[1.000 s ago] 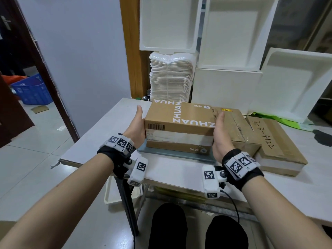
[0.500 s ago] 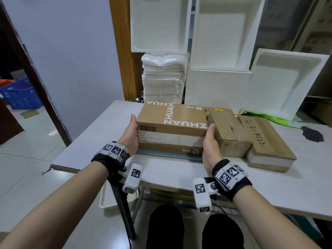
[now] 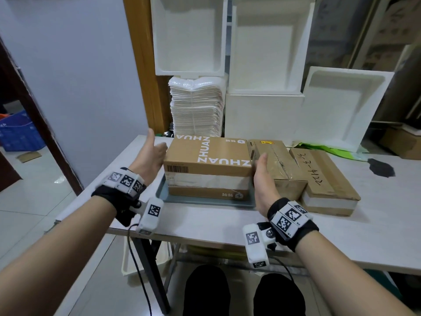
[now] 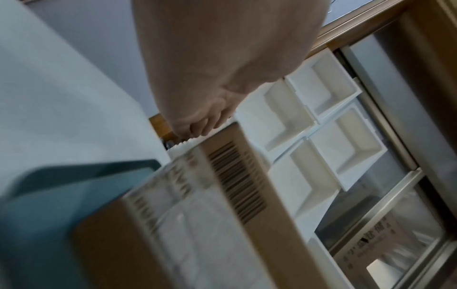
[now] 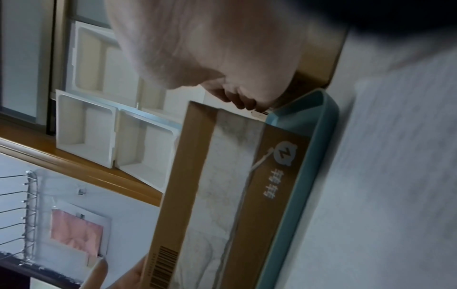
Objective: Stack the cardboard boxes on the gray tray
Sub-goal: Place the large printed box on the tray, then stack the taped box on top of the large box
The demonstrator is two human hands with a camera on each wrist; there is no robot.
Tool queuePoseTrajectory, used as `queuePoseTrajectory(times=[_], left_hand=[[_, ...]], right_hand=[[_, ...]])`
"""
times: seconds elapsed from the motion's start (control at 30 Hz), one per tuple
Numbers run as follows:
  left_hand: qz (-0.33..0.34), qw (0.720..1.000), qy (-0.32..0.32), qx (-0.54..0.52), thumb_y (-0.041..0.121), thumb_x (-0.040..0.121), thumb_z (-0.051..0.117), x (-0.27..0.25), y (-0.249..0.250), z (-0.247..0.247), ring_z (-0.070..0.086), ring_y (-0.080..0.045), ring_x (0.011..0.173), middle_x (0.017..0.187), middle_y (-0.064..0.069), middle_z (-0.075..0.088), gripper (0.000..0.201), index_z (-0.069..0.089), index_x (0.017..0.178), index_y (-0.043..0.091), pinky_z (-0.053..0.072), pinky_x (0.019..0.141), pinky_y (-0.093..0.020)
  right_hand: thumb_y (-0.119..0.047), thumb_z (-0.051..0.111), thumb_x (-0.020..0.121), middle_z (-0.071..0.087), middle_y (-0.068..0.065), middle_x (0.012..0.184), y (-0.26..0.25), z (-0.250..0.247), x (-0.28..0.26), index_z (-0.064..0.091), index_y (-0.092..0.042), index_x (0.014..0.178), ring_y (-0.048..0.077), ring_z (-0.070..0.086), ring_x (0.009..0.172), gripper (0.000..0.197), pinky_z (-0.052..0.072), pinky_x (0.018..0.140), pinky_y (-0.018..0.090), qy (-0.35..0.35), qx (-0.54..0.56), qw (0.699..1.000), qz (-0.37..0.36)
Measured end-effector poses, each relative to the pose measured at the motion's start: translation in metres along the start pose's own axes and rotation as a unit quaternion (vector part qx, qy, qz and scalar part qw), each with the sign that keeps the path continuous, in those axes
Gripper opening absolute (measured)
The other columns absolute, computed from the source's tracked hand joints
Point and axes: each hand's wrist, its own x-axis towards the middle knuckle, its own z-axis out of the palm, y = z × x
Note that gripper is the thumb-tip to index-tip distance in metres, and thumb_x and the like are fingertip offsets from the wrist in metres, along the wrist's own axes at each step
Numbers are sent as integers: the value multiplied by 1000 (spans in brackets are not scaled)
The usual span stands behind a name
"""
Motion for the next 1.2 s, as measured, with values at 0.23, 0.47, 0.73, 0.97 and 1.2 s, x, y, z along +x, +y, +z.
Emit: queuePoseTrajectory(times=[0.23, 0.47, 0.73, 0.97, 1.2], left_hand=[[56, 998, -21, 5, 78, 87, 8, 3, 53, 11, 12, -20, 149, 162, -6, 13, 97, 13, 154, 8, 7, 121, -37], [76, 994, -82, -5, 76, 88, 10, 1, 64, 60, 11, -19, 149, 162, -9, 12, 96, 11, 154, 6, 7, 121, -36], [65, 985, -160, 1, 74, 90, 9, 1, 50, 139, 10, -20, 150, 162, -10, 11, 95, 11, 154, 5, 6, 122, -38], [39, 974, -223, -3, 71, 92, 11, -1, 28, 219, 11, -20, 149, 162, -11, 11, 91, 11, 154, 4, 7, 122, -36], [-24, 958, -286, -1, 71, 92, 13, -11, -8, 284, 10, -19, 150, 162, -10, 9, 91, 9, 154, 4, 6, 121, -34]], right_hand=[[-104, 20, 46, 24, -2, 161, -43, -10, -21, 27, -30, 152, 20, 21, 148, 129, 17, 119, 50, 0, -28, 998, -48], [-81, 15, 83, 23, -1, 161, -64, -31, -22, 21, -22, 154, 19, 23, 148, 93, 18, 120, 43, 35, -42, 996, -77], [-82, 17, 81, 22, -1, 162, -69, -72, -18, 22, -22, 154, 17, 23, 148, 95, 17, 120, 44, 66, -24, 993, -92], [-86, 21, 76, 26, -3, 160, -67, -128, -21, 24, -24, 154, 18, 26, 147, 100, 19, 118, 41, 119, -6, 991, -60], [-73, 17, 90, 34, 7, 156, -65, -176, -17, 28, -8, 151, 22, 32, 144, 90, 22, 114, 39, 176, -10, 982, -61]])
